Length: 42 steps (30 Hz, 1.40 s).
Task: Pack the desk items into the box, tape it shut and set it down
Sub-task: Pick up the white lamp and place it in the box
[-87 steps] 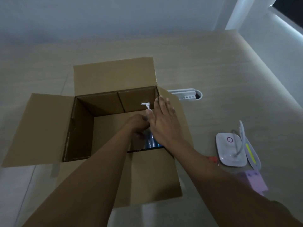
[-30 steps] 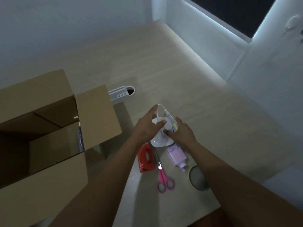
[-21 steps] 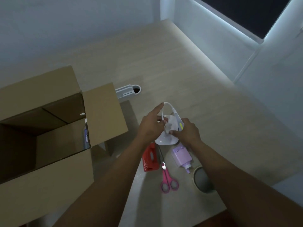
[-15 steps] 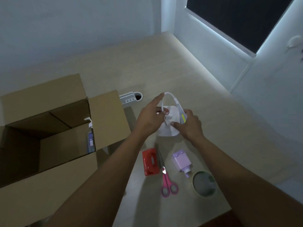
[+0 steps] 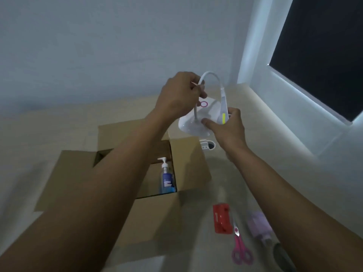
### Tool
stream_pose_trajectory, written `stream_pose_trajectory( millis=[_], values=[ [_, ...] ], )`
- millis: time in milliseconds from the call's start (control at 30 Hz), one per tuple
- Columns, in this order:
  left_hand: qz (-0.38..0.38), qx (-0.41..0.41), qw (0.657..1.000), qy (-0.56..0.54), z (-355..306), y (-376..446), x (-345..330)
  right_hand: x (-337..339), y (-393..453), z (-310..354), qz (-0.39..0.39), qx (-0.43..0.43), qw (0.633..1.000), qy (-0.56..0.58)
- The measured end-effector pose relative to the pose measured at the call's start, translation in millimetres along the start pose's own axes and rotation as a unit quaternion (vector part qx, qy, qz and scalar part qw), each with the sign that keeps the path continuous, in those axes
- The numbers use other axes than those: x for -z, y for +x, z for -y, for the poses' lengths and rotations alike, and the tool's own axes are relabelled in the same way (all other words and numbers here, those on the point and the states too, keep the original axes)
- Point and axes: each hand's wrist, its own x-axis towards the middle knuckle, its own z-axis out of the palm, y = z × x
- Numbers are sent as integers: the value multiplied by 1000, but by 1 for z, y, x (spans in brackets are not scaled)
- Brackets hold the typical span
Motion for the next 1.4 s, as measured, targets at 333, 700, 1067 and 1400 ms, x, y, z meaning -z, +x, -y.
stream_pose_trajectory(
  millis=[333, 700, 1067, 1400],
  values=[
    [13, 54, 980, 192, 142, -41, 114, -157, -63, -13, 191, -1, 981, 16],
    [72, 93, 954, 277, 295, -73, 99, -244, -85, -83, 243, -27, 961, -132],
    [104, 132, 947, 274, 359, -77, 82, -288, -69, -114, 279, -49, 931, -229],
    [66, 179, 950, 247, 377, -75, 72, -297, -65, -126, 293, -106, 936, -162]
  ],
)
